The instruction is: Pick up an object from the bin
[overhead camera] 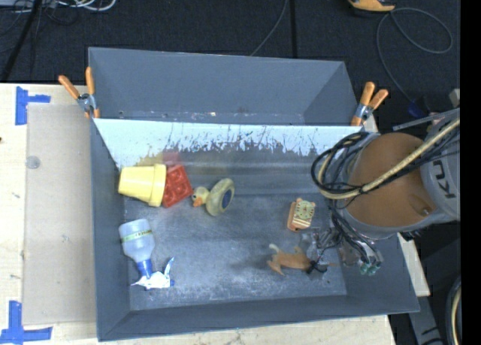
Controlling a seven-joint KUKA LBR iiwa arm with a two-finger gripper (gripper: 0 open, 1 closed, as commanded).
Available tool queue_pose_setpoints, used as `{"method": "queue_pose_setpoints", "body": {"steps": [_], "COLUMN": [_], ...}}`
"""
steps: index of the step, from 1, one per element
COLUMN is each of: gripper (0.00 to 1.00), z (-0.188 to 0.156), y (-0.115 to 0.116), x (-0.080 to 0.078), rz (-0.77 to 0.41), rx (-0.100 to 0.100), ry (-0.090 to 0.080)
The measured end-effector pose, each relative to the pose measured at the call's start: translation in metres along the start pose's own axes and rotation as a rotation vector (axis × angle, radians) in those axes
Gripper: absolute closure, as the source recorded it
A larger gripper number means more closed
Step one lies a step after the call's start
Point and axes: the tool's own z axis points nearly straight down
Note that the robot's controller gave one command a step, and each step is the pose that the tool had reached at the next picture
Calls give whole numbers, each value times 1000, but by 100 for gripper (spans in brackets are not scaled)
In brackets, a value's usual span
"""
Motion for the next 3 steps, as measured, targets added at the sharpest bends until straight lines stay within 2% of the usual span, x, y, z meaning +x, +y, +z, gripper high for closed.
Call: {"method": "queue_pose_setpoints", "body": {"steps": [1, 2, 3], "gripper": [100, 100, 100], "z": [7, -31, -73], "y": [4, 1, 3], "x": [2, -2, -4], "rz": [9, 5, 12], "rx": [-1, -2, -1], "ry": [11, 15, 3]}}
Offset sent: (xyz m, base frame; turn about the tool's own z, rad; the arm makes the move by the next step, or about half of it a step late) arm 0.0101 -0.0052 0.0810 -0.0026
